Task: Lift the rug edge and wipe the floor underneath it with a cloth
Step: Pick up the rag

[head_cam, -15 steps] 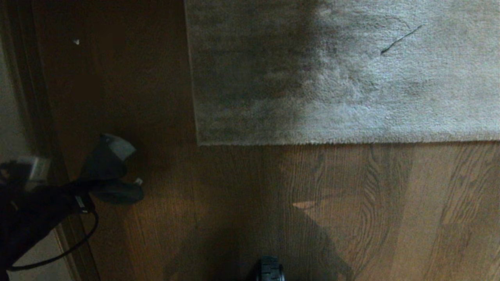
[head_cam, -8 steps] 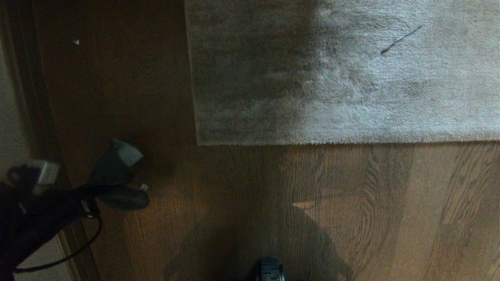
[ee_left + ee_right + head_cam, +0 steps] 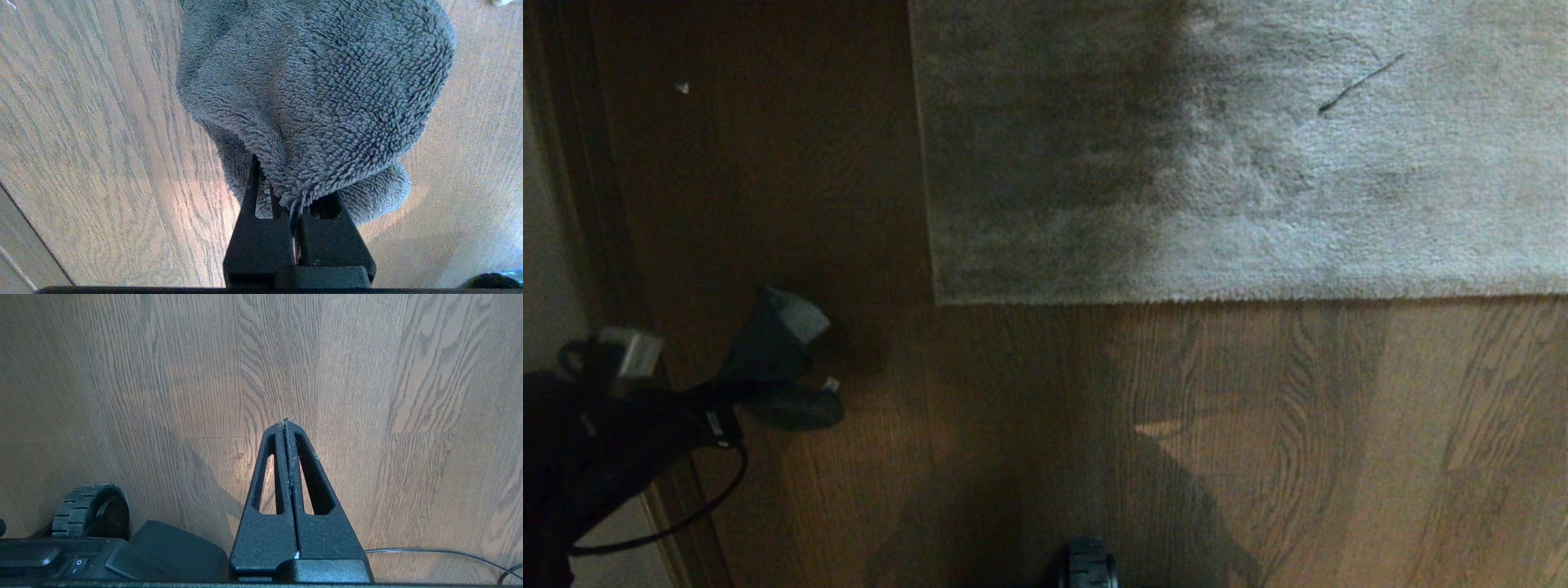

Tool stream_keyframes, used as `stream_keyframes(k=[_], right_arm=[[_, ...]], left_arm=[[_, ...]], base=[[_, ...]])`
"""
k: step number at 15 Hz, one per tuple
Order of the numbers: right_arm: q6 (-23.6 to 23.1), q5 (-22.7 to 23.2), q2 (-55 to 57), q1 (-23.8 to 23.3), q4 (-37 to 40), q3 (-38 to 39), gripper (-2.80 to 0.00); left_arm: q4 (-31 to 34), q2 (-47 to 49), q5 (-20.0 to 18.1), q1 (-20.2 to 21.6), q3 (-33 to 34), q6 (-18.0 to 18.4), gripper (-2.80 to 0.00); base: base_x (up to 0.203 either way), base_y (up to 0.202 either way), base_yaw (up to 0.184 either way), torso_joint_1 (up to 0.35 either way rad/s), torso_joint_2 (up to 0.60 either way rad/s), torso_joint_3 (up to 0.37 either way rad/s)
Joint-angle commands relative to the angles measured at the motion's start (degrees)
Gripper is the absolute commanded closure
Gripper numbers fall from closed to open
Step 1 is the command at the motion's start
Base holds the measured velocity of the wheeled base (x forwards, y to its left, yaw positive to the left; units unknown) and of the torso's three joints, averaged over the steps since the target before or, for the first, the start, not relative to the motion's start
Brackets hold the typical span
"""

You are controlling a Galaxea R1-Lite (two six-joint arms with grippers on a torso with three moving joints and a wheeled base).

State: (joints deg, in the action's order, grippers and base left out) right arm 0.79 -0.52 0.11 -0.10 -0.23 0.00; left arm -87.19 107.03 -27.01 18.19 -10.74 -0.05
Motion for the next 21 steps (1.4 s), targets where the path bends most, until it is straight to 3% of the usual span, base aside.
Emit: stream_keyframes(k=[1,21], right_arm=[[0.0,0.0,0.0,0.0,0.0,0.0,0.00],[0.0,-0.1,0.0,0.0,0.0,0.0,0.00]], left_arm=[[-2.8,0.2,-0.3,-0.3,0.1,0.0,0.00],[-2.8,2.9,-0.4,-0.1,-3.8,-0.2,0.00]], base=[[0.000,0.000,0.000,0.000,0.00,0.000],[0.000,0.000,0.000,0.000,0.00,0.000]])
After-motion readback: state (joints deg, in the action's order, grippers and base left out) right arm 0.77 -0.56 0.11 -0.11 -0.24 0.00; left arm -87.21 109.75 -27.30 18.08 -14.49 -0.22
